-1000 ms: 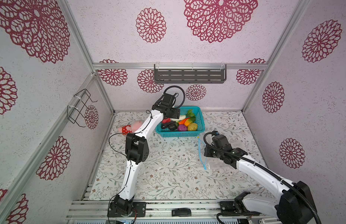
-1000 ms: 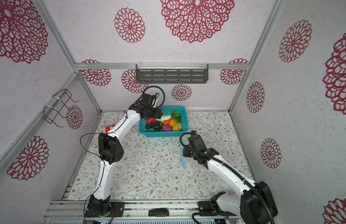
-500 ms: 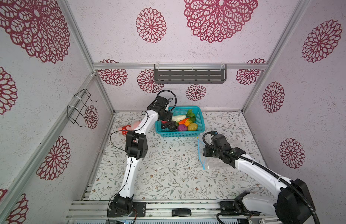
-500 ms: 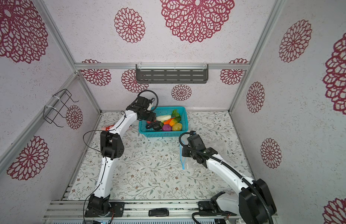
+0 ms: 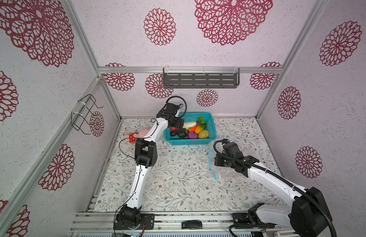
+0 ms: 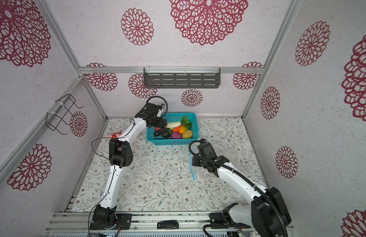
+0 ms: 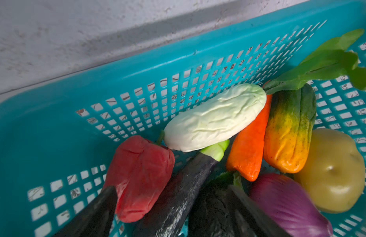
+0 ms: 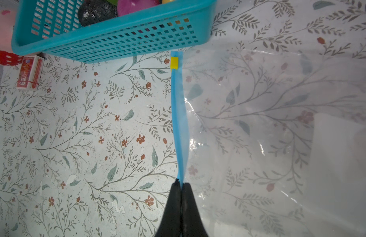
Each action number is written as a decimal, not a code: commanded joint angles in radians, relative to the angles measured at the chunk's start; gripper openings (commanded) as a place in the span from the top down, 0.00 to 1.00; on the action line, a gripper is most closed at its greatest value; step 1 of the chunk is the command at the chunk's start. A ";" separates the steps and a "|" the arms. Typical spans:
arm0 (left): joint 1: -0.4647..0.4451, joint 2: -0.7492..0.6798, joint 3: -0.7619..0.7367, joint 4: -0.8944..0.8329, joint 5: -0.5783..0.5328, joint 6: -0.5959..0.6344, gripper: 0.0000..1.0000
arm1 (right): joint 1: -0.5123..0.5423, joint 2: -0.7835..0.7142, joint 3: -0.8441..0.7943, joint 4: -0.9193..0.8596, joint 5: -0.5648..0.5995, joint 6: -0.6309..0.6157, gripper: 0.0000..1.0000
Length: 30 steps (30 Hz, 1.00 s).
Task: Place the food in the zip-top bag and seal the zipper
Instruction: 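Lower the left gripper onto the red pepper and close on it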
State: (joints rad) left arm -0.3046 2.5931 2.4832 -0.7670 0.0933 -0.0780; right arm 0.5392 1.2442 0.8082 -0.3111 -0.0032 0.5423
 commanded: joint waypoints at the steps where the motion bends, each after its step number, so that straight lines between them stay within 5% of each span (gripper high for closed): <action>1: 0.014 0.040 0.023 0.024 -0.042 0.015 0.08 | 0.001 0.009 0.042 0.003 -0.004 0.007 1.00; 21: -0.034 -0.029 -0.082 -0.043 -0.047 -0.034 0.29 | 0.004 0.003 0.046 0.002 0.003 0.007 1.00; 30: -0.055 -0.093 -0.142 -0.069 -0.039 -0.062 0.30 | 0.004 -0.025 0.035 -0.005 0.009 0.006 1.00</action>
State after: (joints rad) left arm -0.3447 2.5607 2.3703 -0.7933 0.0341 -0.1223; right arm 0.5404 1.2572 0.8188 -0.3122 -0.0040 0.5426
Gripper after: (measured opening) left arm 0.697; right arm 0.056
